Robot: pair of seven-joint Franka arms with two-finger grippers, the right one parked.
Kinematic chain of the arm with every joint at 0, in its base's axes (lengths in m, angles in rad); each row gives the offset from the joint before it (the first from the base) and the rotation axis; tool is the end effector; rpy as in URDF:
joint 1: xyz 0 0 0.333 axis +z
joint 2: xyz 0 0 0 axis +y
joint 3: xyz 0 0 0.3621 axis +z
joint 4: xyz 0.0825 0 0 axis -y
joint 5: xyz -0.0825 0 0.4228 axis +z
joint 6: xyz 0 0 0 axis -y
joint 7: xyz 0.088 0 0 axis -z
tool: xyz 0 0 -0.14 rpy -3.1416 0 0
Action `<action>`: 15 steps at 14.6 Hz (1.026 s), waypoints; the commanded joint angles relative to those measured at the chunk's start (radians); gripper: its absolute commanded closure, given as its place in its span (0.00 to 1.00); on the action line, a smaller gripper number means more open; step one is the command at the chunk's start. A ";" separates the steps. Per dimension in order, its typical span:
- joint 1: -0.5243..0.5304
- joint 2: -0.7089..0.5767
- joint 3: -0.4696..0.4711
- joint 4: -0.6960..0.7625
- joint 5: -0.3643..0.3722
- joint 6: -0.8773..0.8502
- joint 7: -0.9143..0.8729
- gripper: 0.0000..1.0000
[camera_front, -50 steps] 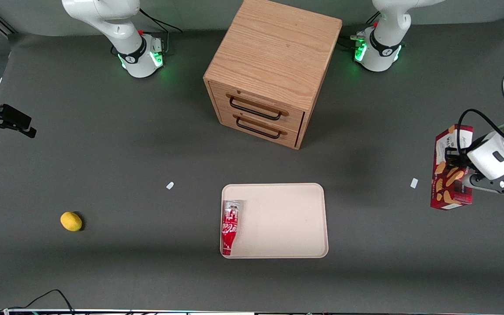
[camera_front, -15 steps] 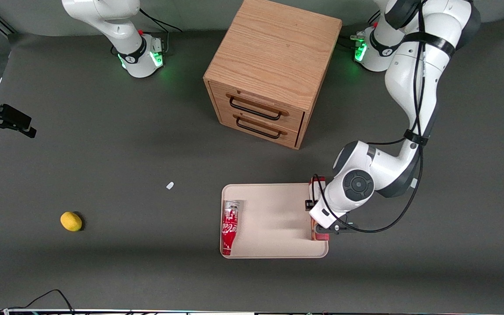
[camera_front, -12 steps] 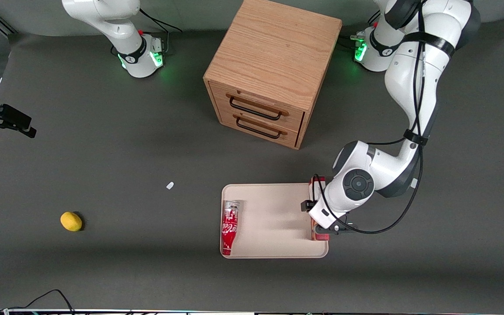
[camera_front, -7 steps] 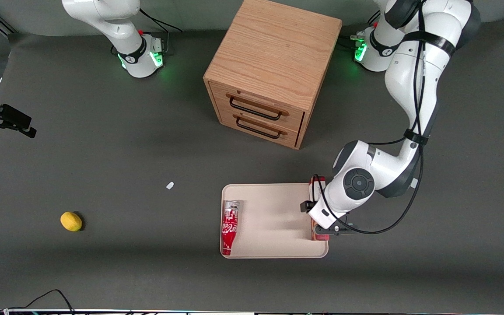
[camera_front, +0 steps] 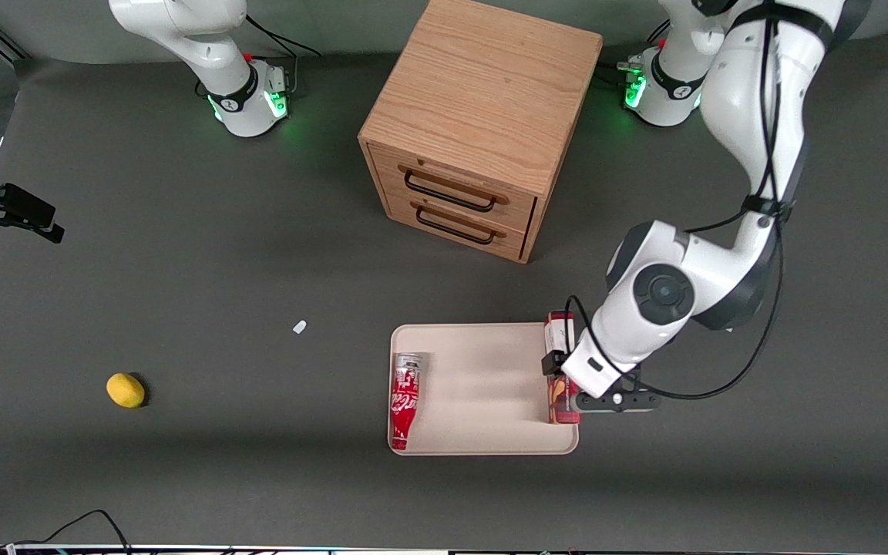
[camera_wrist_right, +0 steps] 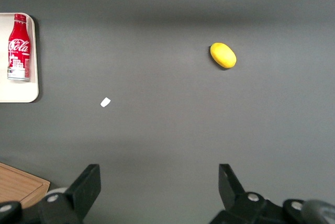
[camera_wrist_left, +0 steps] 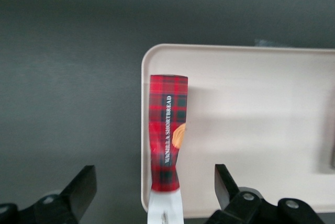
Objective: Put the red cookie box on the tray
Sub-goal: 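Open the left gripper to release the box on the tray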
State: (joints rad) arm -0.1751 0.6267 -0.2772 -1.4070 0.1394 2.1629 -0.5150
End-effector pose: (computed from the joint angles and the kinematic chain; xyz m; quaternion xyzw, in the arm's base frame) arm 0.7408 -0.3015 0.3490 0.9965 0.0280 0.0595 0.0514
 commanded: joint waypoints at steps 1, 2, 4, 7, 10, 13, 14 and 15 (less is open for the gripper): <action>0.060 -0.195 0.007 -0.154 -0.066 -0.047 -0.010 0.00; 0.077 -0.244 0.007 -0.171 -0.069 -0.082 -0.010 0.00; 0.123 -0.315 0.006 -0.178 -0.070 -0.179 0.001 0.00; 0.195 -0.416 0.006 -0.181 -0.072 -0.306 0.131 0.00; 0.294 -0.540 0.010 -0.223 -0.104 -0.408 0.286 0.00; 0.335 -0.639 0.085 -0.264 -0.133 -0.471 0.455 0.00; 0.338 -0.660 0.108 -0.265 -0.133 -0.495 0.493 0.00; 0.339 -0.676 0.127 -0.265 -0.133 -0.515 0.532 0.00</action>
State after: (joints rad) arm 0.1593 0.0224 -0.1809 -1.6184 0.0230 1.6745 -0.0652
